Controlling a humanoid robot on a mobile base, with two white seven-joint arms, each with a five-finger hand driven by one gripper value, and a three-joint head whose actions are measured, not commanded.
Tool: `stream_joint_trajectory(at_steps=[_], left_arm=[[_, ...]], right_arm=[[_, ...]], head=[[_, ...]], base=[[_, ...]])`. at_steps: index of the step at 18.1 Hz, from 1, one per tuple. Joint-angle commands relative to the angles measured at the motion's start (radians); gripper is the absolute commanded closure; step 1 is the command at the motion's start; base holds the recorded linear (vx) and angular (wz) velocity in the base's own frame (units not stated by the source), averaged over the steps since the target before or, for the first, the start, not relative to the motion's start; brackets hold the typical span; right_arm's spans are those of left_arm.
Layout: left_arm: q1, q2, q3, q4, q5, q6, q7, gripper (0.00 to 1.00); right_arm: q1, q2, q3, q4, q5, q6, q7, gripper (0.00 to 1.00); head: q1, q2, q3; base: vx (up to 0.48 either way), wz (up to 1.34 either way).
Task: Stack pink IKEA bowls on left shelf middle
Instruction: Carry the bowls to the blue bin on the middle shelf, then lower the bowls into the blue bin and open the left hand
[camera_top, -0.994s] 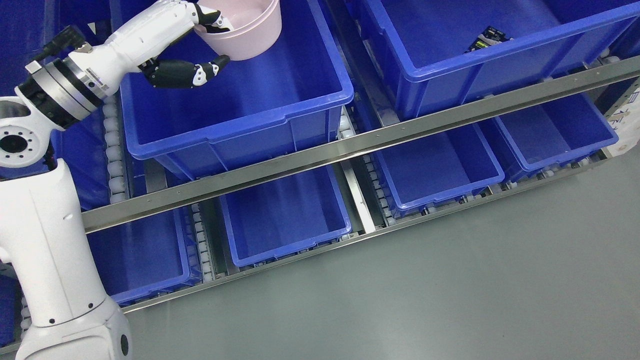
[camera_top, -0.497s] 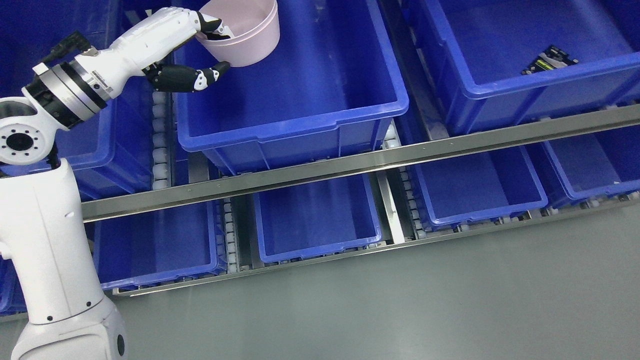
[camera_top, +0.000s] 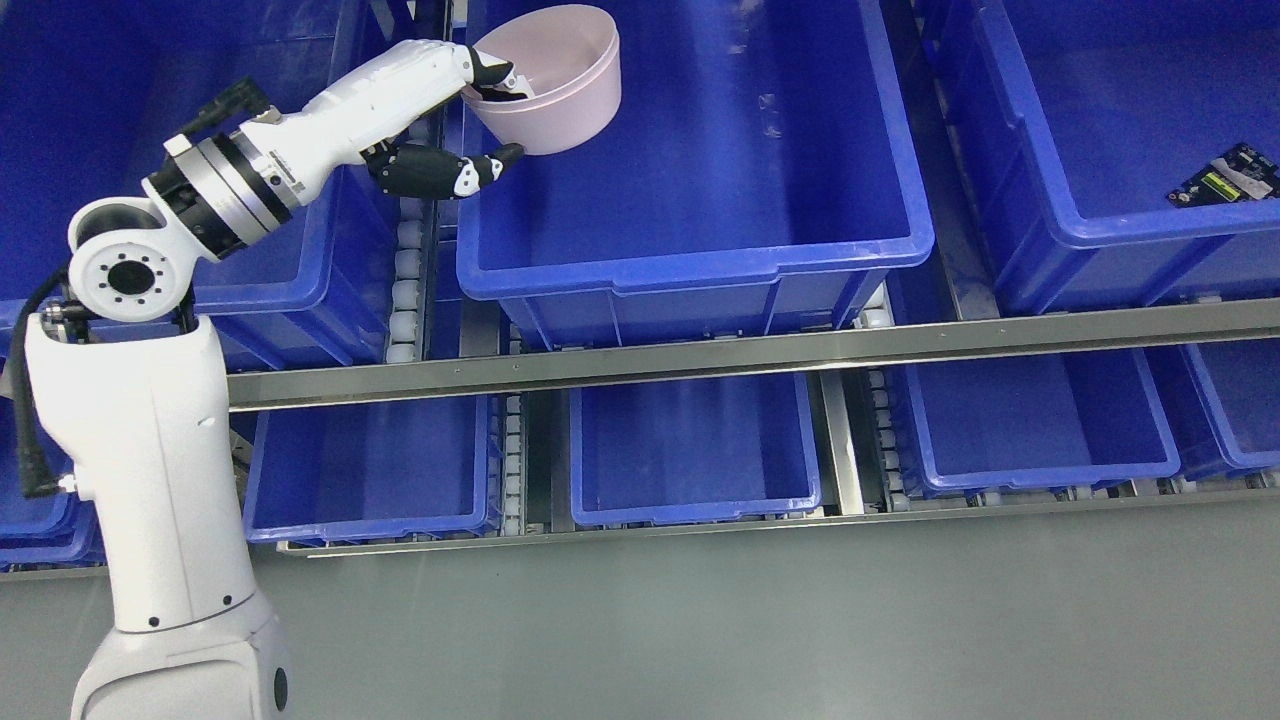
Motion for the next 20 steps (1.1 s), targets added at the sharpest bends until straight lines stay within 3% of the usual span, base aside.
stream_joint_trajectory(at_steps=[1, 12, 14, 15, 18, 20], left_arm=[[-0.037, -0.174, -0.067, 0.053, -0.013, -0.001, 0.001, 0.93], [-0.056, -0.174, -0.098, 0.183, -0.065, -0.007, 0.037, 0.88], [-0.057, -0.174, -0.090, 0.188, -0.065, -0.006, 0.038, 0.74], [-0.057, -0.174, -0.081, 0.194, -0.065, -0.004, 0.056, 0.55], [-0.059, -0.174, -0.055, 0.192, -0.057, -0.003, 0.081, 0.44], [-0.060, -0.174, -0.012, 0.189, -0.054, -0.004, 0.174, 0.33]], right_arm=[[0.000, -0.017, -0.005, -0.017, -0.002, 0.001, -0.001, 0.00], [0.000, -0.017, -0.005, -0.017, -0.002, 0.001, -0.001, 0.00], [0.000, -0.017, -0.005, -0.017, -0.002, 0.001, -0.001, 0.00], [0.000, -0.017, -0.005, -0.017, -0.002, 0.001, -0.001, 0.00], [0.000, -0.017, -0.005, -0.017, -0.002, 0.001, -0.001, 0.00], [0.000, -0.017, -0.005, -0.017, -0.002, 0.001, -0.001, 0.00]], head=[[0.0000, 0.000, 0.000], [0.0000, 0.000, 0.000], [0.0000, 0.000, 0.000], [0.0000, 0.000, 0.000], [0.0000, 0.000, 0.000], [0.0000, 0.000, 0.000]], base=[[0.008, 0.02], [0.000, 0.00], [0.000, 0.00], [0.000, 0.00], [0.000, 0.00], [0.000, 0.00]])
